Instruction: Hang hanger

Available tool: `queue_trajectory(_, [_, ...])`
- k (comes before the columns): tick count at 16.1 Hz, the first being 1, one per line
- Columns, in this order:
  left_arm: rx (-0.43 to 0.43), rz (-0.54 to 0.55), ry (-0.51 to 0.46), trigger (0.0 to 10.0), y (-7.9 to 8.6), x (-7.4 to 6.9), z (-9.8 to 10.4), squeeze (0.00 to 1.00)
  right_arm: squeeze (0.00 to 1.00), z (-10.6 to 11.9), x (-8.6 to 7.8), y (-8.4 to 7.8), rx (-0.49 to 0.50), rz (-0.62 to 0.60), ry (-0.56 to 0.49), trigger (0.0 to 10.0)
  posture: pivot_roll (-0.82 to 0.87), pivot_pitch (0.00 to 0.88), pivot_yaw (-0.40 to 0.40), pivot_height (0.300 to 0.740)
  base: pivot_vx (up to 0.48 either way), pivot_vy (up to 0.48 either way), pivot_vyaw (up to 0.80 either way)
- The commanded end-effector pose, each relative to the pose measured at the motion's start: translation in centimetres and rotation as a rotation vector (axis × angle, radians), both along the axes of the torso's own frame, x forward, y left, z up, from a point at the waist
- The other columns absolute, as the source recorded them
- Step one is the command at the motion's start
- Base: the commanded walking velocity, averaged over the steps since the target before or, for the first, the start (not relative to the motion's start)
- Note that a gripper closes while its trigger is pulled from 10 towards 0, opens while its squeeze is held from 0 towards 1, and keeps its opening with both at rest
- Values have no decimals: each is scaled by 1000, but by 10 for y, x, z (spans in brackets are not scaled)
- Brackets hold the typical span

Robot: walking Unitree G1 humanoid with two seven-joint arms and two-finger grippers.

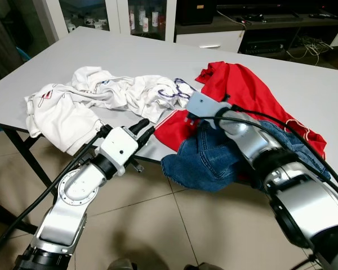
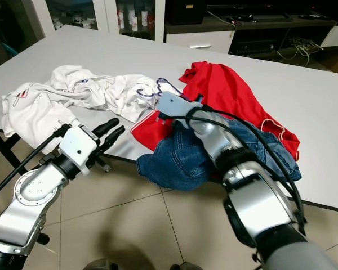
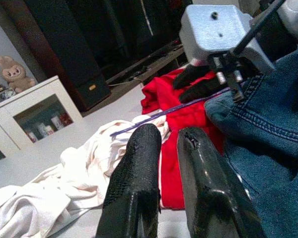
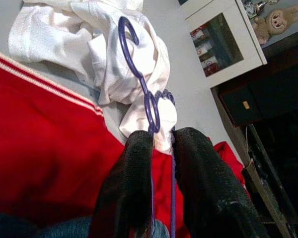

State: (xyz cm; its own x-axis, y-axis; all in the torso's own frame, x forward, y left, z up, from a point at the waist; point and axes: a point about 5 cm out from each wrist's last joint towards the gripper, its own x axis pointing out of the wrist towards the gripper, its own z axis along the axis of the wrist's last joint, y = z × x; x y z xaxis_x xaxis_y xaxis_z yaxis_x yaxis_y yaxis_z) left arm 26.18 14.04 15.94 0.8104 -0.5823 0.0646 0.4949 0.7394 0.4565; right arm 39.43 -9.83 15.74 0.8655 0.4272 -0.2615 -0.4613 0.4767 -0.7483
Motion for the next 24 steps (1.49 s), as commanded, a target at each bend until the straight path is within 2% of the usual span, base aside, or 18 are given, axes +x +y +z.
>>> queue_trajectory(1, [0, -1, -7, 10000, -3, -4, 2, 0, 0, 2, 2, 3, -26, 6, -8, 10000, 111, 0, -75, 740, 0, 0, 0])
queue_trajectory(10, [-2, 22, -8, 10000, -3, -11, 6, 0, 0, -10, 3, 8, -119, -86, -14, 10000, 150, 19, -80, 740, 0, 0, 0])
queue_trajectory(16, [4, 53, 2, 10000, 0, -26, 8, 0, 0, -12, 3, 9, -178, -121, -48, 10000, 208, 67, -87, 740, 0, 0, 0])
queue_trajectory(20, [12, 76, 10, 10000, 1, -32, 9, 0, 0, -9, 5, 11, -160, -146, -49, 10000, 240, 84, -92, 740, 0, 0, 0])
queue_trajectory(21, [12, 80, 12, 10000, 1, -33, 9, 0, 0, -9, 5, 11, -151, -150, -46, 4745, 247, 86, -94, 740, 0, 0, 0])
queue_trajectory(22, [12, 89, 14, 10000, 2, -35, 9, 0, 0, -11, 4, 11, -137, -156, -36, 0, 260, 85, -97, 740, 0, 0, 0])
queue_trajectory(24, [12, 96, 17, 10000, 2, -37, 8, 0, 0, -13, 3, 11, -128, -158, -27, 0, 263, 80, -99, 740, 0, 0, 0])
